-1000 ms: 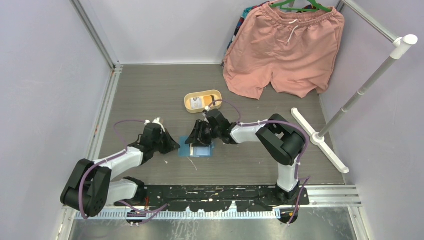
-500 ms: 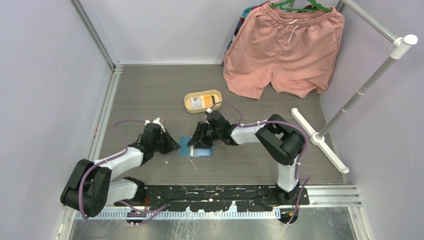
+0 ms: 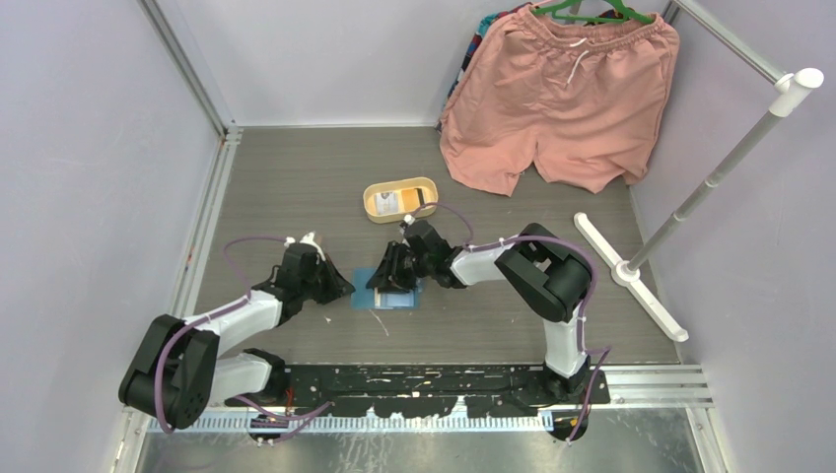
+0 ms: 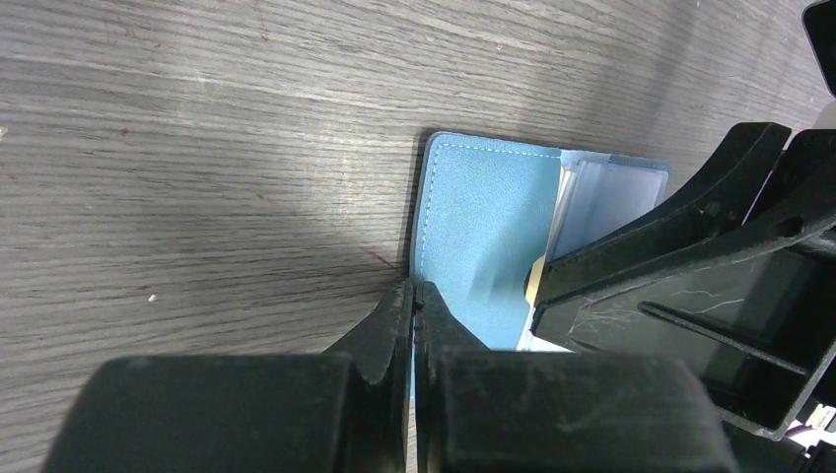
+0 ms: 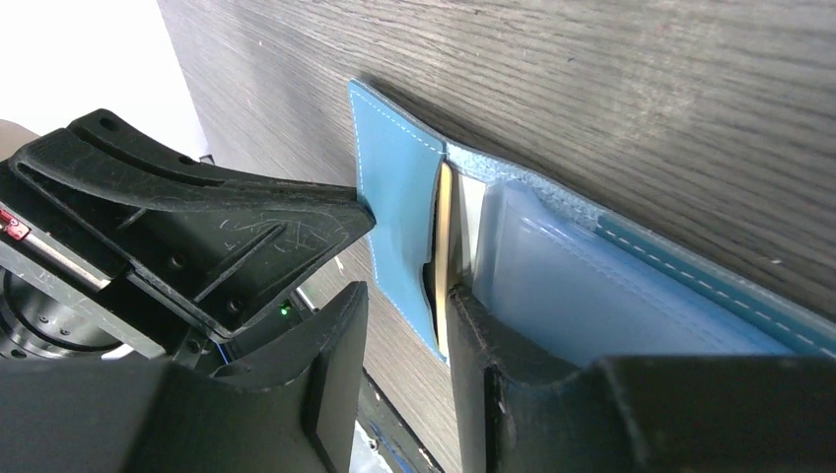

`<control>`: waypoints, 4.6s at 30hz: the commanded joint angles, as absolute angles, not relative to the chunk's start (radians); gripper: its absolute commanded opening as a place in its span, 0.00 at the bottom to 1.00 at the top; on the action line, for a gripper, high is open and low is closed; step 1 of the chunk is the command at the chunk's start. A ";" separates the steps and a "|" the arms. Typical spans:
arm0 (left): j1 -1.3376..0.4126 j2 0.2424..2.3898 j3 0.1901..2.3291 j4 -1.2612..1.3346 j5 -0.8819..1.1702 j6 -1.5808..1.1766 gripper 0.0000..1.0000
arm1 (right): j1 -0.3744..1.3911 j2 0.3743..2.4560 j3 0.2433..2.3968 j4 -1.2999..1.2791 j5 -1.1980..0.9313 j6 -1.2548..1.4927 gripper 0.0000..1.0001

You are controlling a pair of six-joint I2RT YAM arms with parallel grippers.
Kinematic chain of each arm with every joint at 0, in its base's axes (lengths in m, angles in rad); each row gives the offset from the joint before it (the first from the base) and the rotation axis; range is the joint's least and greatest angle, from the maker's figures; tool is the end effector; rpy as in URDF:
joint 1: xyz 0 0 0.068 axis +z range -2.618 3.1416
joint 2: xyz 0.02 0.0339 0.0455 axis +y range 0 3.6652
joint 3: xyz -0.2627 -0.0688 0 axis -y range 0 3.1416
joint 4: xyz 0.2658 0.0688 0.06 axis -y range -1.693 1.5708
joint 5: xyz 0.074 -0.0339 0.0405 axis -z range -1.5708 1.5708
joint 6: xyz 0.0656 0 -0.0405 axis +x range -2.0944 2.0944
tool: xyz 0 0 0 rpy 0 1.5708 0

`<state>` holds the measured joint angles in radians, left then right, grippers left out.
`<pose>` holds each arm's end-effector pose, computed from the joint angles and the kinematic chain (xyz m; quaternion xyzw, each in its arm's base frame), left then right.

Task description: Take the credit cards out of the card holder

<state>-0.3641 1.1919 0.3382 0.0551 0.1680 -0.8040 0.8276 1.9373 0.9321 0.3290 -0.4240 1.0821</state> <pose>0.2199 -0.0955 0.0973 -0.1706 0.9078 -0.2718 0.2702 0.2586 0.3213 0.0828 0.0216 0.8859 0.4547 0.0894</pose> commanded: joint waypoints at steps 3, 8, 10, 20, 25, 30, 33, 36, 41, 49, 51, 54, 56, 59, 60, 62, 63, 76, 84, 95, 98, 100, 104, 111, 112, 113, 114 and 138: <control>-0.360 1.186 0.311 0.003 0.149 -0.788 0.00 | 0.834 1.919 0.931 0.404 -0.402 1.093 0.37; -0.361 1.188 0.312 0.003 0.153 -0.787 0.00 | 0.834 1.903 0.916 0.415 -0.378 1.094 0.31; -0.361 1.186 0.312 0.003 0.155 -0.787 0.00 | 0.834 1.902 0.912 0.423 -0.375 1.098 0.29; -0.361 1.177 0.305 0.003 0.159 -0.788 0.00 | 0.831 1.883 0.884 0.459 -0.334 1.112 0.28; -0.360 1.180 0.305 0.003 0.160 -0.788 0.00 | 0.832 1.885 0.879 0.480 -0.327 1.121 0.26; -0.360 1.180 0.303 0.003 0.159 -0.789 0.00 | 0.832 1.879 0.867 0.494 -0.316 1.127 0.21; -0.360 1.180 0.304 0.003 0.160 -0.790 0.00 | 0.832 1.884 0.868 0.497 -0.319 1.129 0.21; -0.360 1.182 0.304 0.003 0.161 -0.790 0.00 | 0.831 1.882 0.866 0.498 -0.317 1.129 0.21; -0.361 1.186 0.305 0.002 0.161 -0.789 0.00 | 0.829 1.883 0.864 0.503 -0.317 1.133 0.15; -0.361 1.187 0.305 0.002 0.157 -0.790 0.00 | 0.825 1.877 0.858 0.503 -0.319 1.135 0.01; -0.361 1.188 0.305 0.002 0.156 -0.790 0.00 | 0.824 1.869 0.854 0.503 -0.318 1.134 0.01; -0.361 1.188 0.306 0.002 0.155 -0.790 0.00 | 0.822 1.853 0.847 0.494 -0.314 1.130 0.01; -0.360 1.189 0.307 0.003 0.153 -0.792 0.00 | 0.818 1.841 0.843 0.480 -0.314 1.123 0.01; -0.360 1.189 0.305 0.003 0.151 -0.792 0.00 | 0.811 1.817 0.836 0.451 -0.309 1.110 0.01; -0.360 1.191 0.306 0.003 0.152 -0.792 0.00 | 0.808 1.810 0.830 0.447 -0.310 1.108 0.01; -0.360 1.193 0.307 0.003 0.150 -0.792 0.00 | 0.802 1.797 0.818 0.441 -0.309 1.107 0.01; -0.360 1.193 0.307 0.003 0.149 -0.793 0.00 | 0.800 1.790 0.813 0.437 -0.308 1.105 0.01; -0.360 1.169 0.305 -0.017 0.130 -0.801 0.00 | 0.788 1.706 0.808 0.304 -0.276 1.048 0.01; -0.361 1.154 0.311 -0.025 0.089 -0.811 0.00 | 0.785 1.574 0.851 0.109 -0.203 0.922 0.01; -0.360 1.128 0.355 -0.103 0.049 -0.817 0.00 | 0.718 1.424 1.012 -0.100 -0.255 0.768 0.01; -0.360 1.061 0.362 -0.144 0.014 -0.819 0.00 | 0.690 1.463 1.119 -0.167 -0.301 0.712 0.01; -0.360 1.033 0.377 -0.174 -0.014 -0.808 0.00 | 0.671 1.477 1.164 -0.184 -0.308 0.688 0.01; -0.360 1.012 0.412 -0.204 -0.023 -0.792 0.00 | 0.606 1.495 1.197 -0.159 -0.364 0.701 0.01; -0.360 0.986 0.371 -0.132 -0.011 -0.795 0.00 | 0.550 1.590 1.439 -0.295 -0.367 0.601 0.01; -0.360 0.992 0.370 -0.125 -0.009 -0.791 0.00 | 0.543 1.598 1.462 -0.298 -0.364 0.597 0.01; -0.360 1.000 0.368 -0.121 -0.008 -0.789 0.00 | 0.533 1.608 1.488 -0.299 -0.367 0.597 0.01; -0.360 1.007 0.366 -0.119 -0.007 -0.790 0.00 | 0.525 1.622 1.514 -0.305 -0.379 0.598 0.01; -0.360 1.036 0.311 -0.051 -0.017 -0.807 0.00 | 0.430 2.139 1.994 -0.464 -0.481 0.568 0.01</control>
<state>-0.3645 1.0245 0.3099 -0.0963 0.0082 -0.8116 0.4423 2.1376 1.9518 -0.4732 -0.4732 0.5869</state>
